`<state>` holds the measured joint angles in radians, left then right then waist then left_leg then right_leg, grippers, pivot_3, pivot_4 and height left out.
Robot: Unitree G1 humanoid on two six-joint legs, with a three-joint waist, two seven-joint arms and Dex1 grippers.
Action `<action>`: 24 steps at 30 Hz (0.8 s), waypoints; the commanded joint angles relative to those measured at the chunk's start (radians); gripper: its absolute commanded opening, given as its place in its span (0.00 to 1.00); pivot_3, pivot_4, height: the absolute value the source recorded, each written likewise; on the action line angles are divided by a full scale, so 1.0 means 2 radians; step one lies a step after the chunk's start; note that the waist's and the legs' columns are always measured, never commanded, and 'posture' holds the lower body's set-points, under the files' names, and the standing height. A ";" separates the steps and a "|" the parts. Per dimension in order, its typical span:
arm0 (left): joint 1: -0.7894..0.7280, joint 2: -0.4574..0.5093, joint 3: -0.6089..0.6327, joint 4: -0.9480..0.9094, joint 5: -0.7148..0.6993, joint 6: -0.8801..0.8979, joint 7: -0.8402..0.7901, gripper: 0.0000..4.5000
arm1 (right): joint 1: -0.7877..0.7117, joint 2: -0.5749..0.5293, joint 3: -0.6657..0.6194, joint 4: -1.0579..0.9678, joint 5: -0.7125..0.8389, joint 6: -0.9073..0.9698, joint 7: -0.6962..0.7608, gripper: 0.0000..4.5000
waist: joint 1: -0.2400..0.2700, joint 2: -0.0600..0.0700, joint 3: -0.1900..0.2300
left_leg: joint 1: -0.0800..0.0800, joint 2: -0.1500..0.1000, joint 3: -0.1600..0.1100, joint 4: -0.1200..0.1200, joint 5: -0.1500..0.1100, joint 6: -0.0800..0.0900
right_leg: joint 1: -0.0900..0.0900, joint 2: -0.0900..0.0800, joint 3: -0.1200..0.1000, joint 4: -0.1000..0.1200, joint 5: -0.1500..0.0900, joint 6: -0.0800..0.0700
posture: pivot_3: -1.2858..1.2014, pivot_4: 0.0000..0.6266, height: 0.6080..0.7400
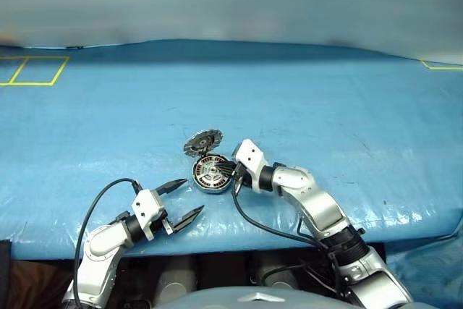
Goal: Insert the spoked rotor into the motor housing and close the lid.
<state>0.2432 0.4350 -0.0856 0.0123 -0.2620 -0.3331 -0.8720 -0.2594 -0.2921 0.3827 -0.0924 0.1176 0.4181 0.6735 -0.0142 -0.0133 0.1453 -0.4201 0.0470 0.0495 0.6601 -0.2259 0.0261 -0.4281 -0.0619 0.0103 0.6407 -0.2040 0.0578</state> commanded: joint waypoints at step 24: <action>0.007 0.002 0.009 -0.006 -0.017 -0.004 -0.005 0.92 | -0.158 0.066 -0.106 0.049 0.133 0.037 0.011 0.02 | -0.006 0.001 0.001 | -0.004 0.000 0.000 -0.001 0.000 0.000 | -0.002 0.001 0.000 0.001 0.001 -0.003 | 0.52 0.24 1.00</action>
<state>0.2541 0.4371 -0.0802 0.0133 -0.2868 -0.3329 -0.8809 -0.5349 -0.1801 0.1548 -0.0021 0.3770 0.4902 0.6801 -0.0266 -0.0121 0.1464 -0.4284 0.0461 0.0501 0.6587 -0.2259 0.0262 -0.4314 -0.0598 0.0102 0.6419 -0.2012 0.0518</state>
